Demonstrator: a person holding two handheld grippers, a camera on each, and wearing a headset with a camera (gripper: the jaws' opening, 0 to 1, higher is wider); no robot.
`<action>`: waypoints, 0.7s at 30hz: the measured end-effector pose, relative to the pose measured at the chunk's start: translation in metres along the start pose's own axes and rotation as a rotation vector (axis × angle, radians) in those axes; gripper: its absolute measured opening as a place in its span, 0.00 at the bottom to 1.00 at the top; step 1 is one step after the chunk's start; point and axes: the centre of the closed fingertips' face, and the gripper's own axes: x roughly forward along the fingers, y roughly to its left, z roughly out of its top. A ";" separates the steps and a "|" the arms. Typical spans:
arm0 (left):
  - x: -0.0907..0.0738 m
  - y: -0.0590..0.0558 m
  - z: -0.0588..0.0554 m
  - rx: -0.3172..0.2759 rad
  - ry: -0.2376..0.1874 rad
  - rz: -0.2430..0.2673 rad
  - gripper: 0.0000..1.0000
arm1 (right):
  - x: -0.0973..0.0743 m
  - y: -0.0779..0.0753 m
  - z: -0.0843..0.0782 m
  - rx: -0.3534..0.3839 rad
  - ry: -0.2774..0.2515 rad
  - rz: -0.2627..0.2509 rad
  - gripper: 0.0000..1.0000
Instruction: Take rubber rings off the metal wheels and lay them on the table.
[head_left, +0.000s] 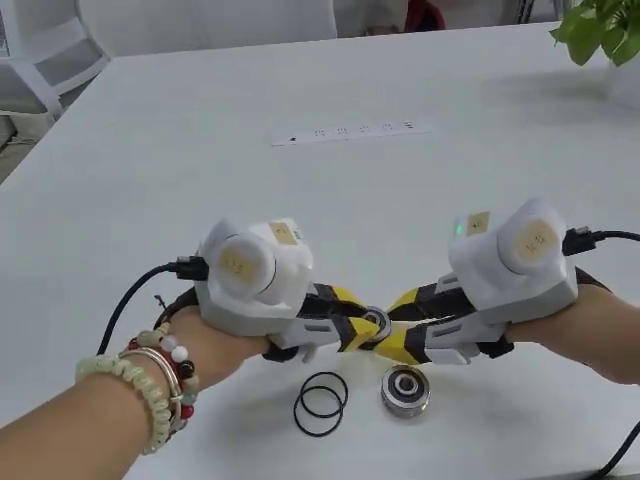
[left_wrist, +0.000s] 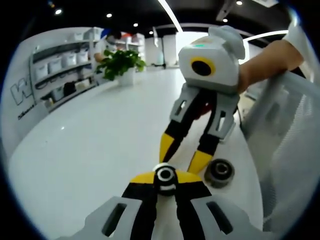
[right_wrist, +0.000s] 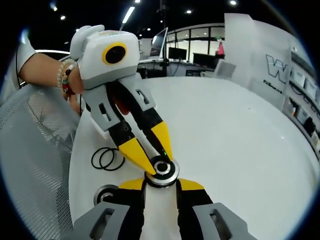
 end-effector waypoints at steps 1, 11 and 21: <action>0.000 0.000 0.000 -0.001 -0.001 0.000 0.14 | -0.001 -0.001 0.000 0.004 -0.001 0.003 0.20; -0.001 0.000 0.000 -0.002 -0.005 -0.001 0.14 | -0.004 -0.003 -0.002 0.045 0.006 0.014 0.16; -0.001 0.000 0.001 -0.001 -0.006 0.000 0.14 | -0.001 -0.002 0.003 0.072 -0.015 0.006 0.24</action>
